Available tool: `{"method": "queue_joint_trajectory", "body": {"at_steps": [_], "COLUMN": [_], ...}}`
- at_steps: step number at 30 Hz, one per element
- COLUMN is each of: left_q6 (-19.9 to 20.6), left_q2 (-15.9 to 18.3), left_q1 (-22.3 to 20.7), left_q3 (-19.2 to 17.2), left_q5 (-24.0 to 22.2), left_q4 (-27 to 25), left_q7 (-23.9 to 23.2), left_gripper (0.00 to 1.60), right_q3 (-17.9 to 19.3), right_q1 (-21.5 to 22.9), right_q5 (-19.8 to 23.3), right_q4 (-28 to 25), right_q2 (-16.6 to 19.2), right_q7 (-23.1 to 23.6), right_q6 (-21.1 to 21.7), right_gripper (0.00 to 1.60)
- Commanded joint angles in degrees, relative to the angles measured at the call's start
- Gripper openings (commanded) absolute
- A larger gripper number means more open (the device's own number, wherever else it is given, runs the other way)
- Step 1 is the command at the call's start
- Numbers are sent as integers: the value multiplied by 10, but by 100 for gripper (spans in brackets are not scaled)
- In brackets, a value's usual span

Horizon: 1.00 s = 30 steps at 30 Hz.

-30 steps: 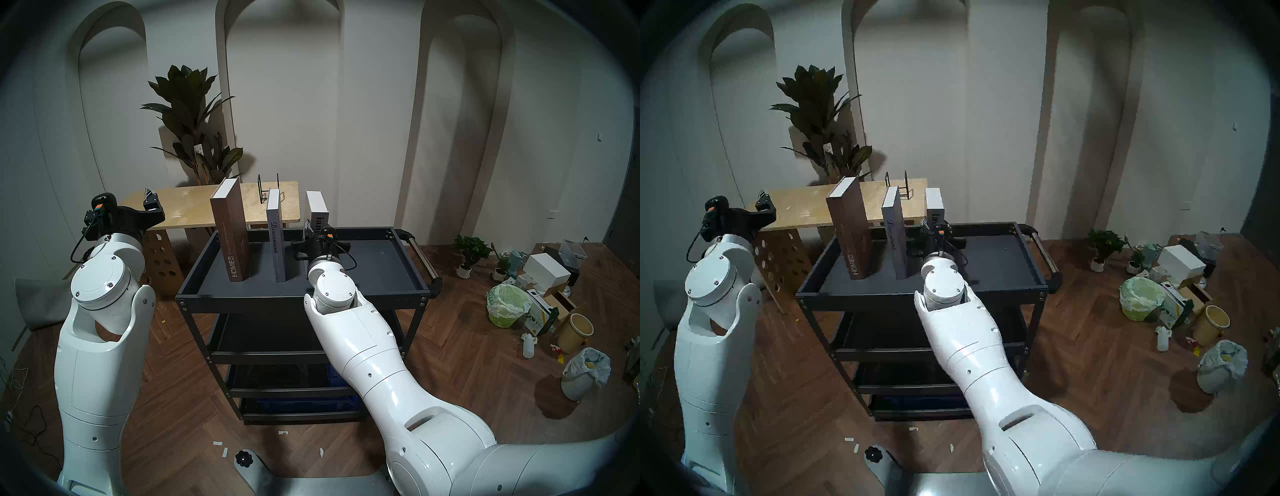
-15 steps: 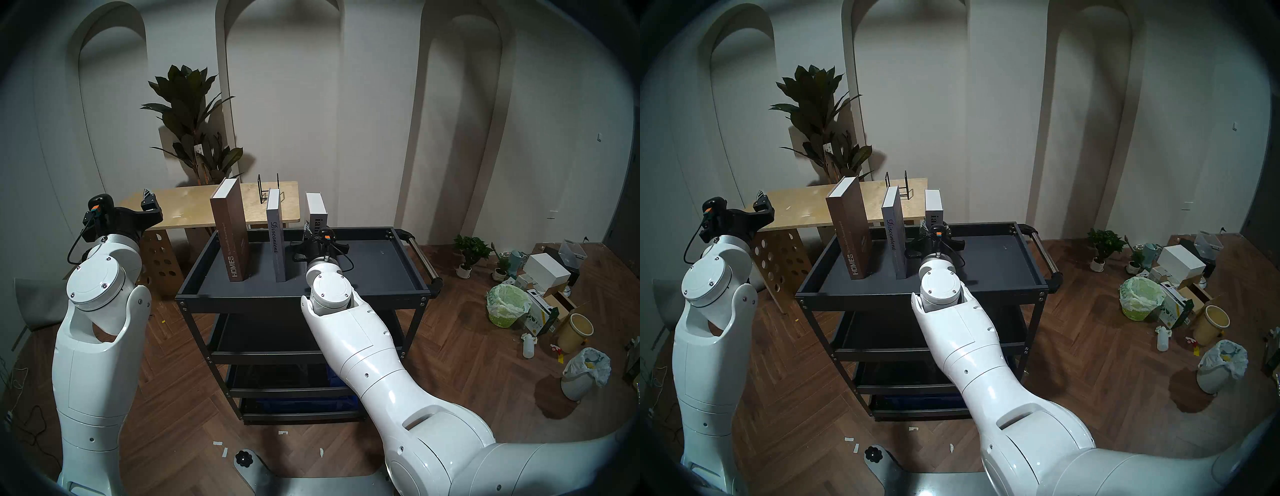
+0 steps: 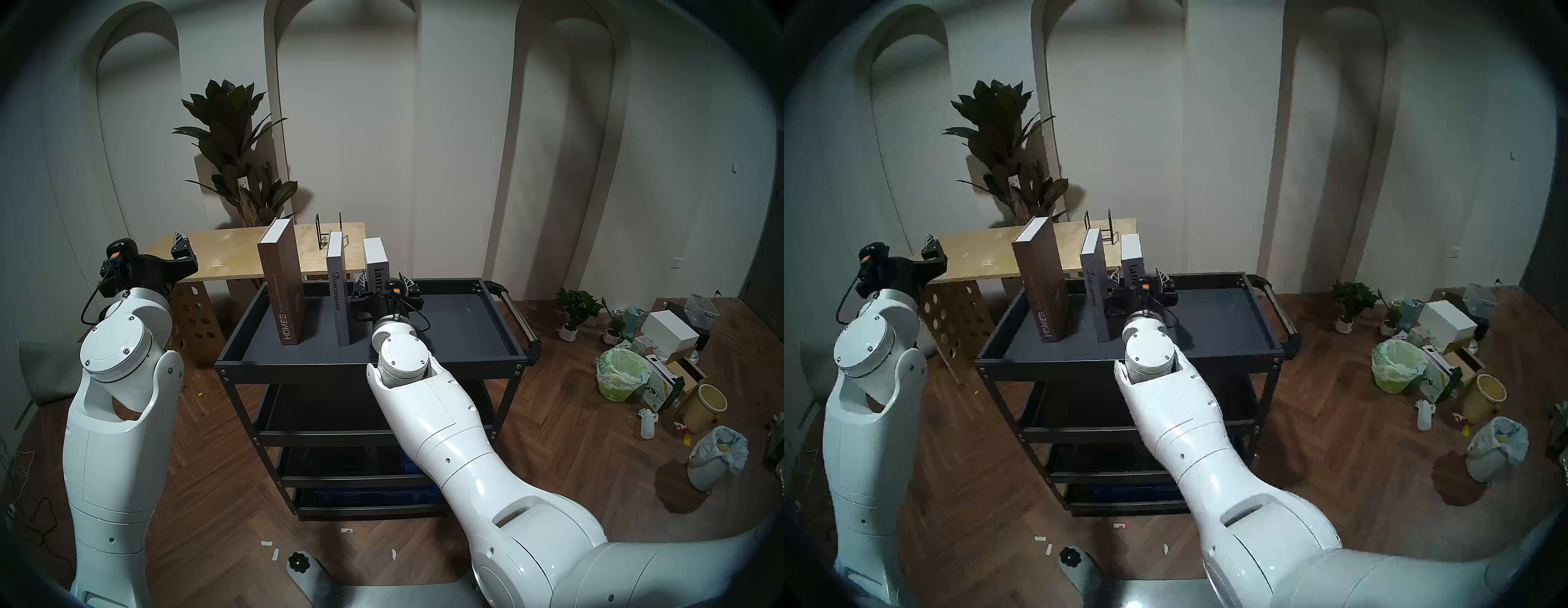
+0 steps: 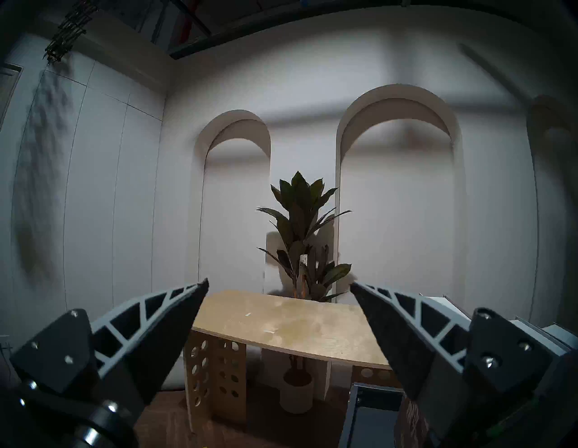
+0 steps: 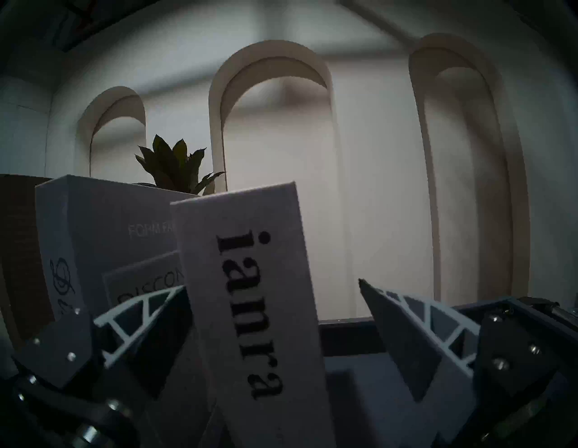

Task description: Sort the books onto the shelf by size, largest to the left

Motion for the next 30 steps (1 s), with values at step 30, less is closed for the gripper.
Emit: {"method": "queue_joint_trajectory", "body": {"at_steps": [30], "left_q6": [-18], "left_q2": [5], "left_q1": [10], "left_q3": [18], "left_q5": [8], "left_q4": [-26], "left_q7": [-21], "left_gripper": [160], "right_q3": [8], "right_q1": [-28], "right_q5": [40], "right_q4": [-209], "right_q2": [36], "right_q7": [-3], "right_q6": [-39], "right_gripper": [160]}}
